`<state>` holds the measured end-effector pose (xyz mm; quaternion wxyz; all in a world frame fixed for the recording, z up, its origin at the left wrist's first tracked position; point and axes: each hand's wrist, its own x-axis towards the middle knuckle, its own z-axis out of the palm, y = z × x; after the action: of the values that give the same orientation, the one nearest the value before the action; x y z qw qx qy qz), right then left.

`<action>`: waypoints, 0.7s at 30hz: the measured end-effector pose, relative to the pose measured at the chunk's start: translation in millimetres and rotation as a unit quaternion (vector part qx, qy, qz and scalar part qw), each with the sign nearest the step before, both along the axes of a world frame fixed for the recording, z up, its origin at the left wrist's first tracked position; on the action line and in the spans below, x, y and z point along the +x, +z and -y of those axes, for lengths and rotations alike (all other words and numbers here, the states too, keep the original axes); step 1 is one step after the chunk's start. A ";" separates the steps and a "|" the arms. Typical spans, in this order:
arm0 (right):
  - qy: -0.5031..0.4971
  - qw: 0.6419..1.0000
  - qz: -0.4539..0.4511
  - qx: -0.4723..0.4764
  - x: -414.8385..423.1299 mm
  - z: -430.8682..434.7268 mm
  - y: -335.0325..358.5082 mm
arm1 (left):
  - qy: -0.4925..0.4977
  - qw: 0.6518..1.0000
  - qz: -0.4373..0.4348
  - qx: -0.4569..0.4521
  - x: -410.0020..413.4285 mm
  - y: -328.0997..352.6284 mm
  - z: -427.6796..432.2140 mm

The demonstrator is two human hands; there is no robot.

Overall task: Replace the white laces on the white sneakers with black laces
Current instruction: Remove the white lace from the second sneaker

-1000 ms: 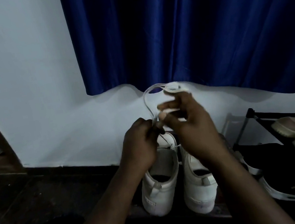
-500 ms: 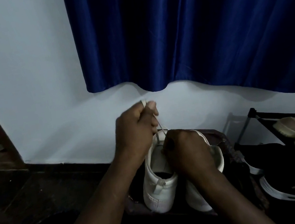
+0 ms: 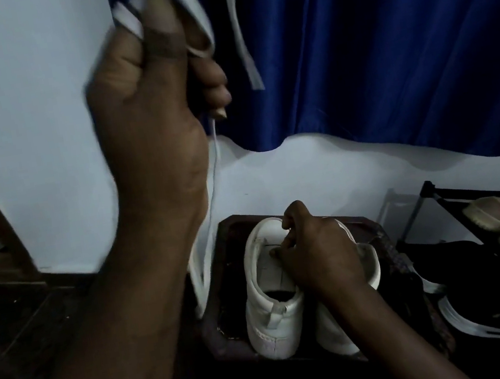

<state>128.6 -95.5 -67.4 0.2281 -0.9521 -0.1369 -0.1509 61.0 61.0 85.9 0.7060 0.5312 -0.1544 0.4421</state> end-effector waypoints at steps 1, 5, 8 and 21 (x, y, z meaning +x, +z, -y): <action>0.005 1.000 0.001 0.004 -0.8 0.9 0.4 | 0.001 0.999 -0.042 0.002 4.4 -7.0 -1.4; 0.035 0.999 -0.004 0.039 -3.1 2.4 2.8 | -0.029 0.962 -0.259 0.085 17.7 -50.9 -2.5; 0.045 0.995 -0.012 0.086 -1.9 2.7 3.6 | -0.077 0.905 -0.384 0.166 18.0 -70.8 -10.7; 0.263 0.933 -0.038 0.241 -24.7 -16.7 25.4 | -0.072 0.821 -0.423 0.377 11.1 -74.0 -26.0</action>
<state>103.9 -78.8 -42.1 0.4876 -0.8034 -0.3329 -0.0779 72.1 87.1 11.9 0.4763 0.8782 -0.0327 0.0289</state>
